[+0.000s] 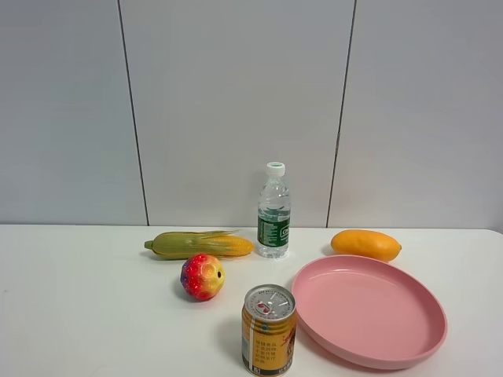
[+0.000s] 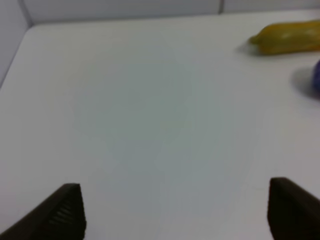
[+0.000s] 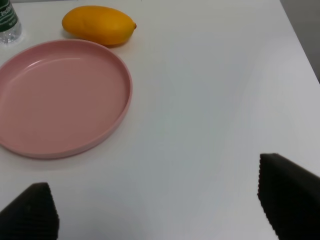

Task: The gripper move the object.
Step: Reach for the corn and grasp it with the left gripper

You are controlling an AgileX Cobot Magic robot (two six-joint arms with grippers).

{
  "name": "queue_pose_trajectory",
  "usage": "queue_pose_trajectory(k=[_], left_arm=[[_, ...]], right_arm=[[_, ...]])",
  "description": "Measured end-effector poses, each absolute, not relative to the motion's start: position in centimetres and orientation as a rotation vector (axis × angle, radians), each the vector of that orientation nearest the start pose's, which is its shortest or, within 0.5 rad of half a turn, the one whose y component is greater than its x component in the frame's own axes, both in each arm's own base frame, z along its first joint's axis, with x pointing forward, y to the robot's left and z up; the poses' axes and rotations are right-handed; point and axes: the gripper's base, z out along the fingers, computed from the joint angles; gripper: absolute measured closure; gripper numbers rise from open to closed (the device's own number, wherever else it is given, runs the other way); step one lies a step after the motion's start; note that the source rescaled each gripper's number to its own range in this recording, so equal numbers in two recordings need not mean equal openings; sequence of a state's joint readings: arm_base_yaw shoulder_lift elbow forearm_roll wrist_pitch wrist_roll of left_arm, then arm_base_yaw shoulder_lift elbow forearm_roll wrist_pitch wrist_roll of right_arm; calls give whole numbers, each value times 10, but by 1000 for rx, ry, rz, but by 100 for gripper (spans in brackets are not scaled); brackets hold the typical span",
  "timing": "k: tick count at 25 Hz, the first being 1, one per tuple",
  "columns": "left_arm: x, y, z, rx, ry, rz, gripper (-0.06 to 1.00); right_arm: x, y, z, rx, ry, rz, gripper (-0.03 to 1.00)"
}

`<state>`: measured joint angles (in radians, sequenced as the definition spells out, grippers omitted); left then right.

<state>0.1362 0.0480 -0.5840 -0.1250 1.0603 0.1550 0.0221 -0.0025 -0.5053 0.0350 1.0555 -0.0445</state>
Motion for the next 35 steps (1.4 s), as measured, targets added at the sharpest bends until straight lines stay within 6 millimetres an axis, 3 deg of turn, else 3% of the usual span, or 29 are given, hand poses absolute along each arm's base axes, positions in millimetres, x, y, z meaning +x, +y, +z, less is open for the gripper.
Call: queue_pose_trajectory(k=[5, 9, 12, 16, 22, 27, 35], left_arm=[[14, -17, 365, 196, 1937, 16, 26], [59, -22, 410, 370, 1892, -29, 26], [100, -26, 424, 526, 1861, -97, 26], [152, -31, 419, 670, 1831, -210, 26], [215, -24, 392, 696, 1879, -254, 26], [247, -26, 369, 704, 1916, -335, 26], [290, -64, 343, 941, 1841, -210, 26]], right_arm=[[-6, 3, 279, -69, 2030, 28, -3], [-6, 3, 279, -69, 2030, 28, -3], [-6, 3, 279, -69, 2030, 28, -3], [-6, 3, 279, -69, 2030, 28, -3], [-6, 3, 279, -69, 2030, 28, -3], [-6, 3, 279, -69, 2030, 28, -3], [-6, 3, 279, -69, 2030, 28, -3]])
